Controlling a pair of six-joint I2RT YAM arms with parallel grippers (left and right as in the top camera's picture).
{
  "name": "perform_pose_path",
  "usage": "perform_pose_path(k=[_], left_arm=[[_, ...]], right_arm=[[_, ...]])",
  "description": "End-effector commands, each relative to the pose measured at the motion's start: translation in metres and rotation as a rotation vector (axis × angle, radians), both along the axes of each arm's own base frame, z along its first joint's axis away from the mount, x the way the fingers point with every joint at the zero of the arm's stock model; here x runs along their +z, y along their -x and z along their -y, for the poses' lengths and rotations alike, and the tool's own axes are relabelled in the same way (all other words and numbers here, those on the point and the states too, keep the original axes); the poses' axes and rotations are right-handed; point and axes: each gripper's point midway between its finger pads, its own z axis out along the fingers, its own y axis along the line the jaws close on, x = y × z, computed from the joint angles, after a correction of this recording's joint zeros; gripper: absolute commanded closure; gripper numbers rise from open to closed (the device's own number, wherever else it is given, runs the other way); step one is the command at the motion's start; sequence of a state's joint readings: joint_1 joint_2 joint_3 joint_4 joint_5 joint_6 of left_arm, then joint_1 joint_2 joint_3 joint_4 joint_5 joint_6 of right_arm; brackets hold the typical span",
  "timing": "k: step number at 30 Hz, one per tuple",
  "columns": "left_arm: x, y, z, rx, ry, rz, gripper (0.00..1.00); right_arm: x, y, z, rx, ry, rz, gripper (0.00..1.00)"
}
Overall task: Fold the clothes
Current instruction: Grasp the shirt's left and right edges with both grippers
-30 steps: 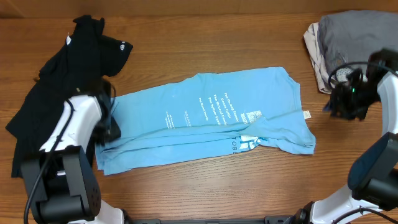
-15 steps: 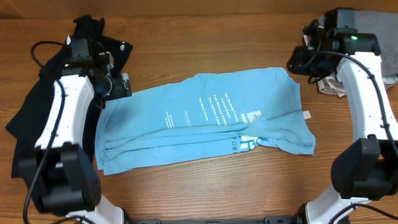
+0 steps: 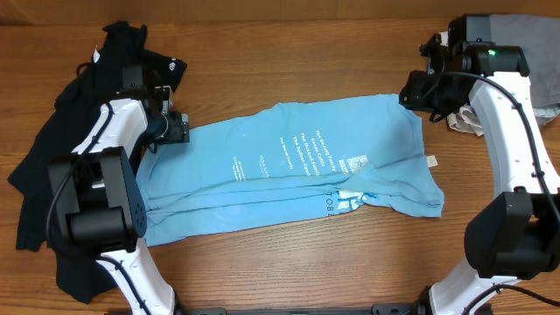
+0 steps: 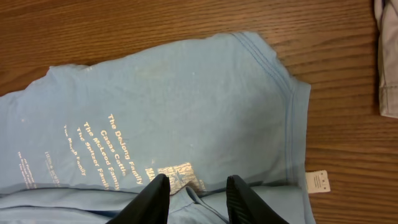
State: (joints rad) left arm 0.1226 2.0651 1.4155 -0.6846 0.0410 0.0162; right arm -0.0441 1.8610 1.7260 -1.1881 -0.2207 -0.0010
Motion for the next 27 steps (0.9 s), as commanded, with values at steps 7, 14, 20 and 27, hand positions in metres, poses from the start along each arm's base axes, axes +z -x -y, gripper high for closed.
perform_pose_path(k=[7,14,20,27], left_arm=[[-0.002,0.003,-0.04,0.068,-0.121,-0.018,0.27],[-0.006,0.008,-0.016,0.033,0.005,-0.039,0.56],[-0.024,0.029,-0.014,0.091,-0.022,-0.151,0.96],[-0.005,0.042,-0.034,0.224,-0.068,-0.173,0.96]], right_arm=[[0.006,-0.006,0.0,0.008,0.014,0.027,0.66],[0.007,-0.007,0.0,0.007,0.014,0.034,0.66],[0.007,-0.008,0.0,0.008,0.014,0.034,0.66],[0.015,-0.027,0.001,0.008,0.018,0.123,0.73]])
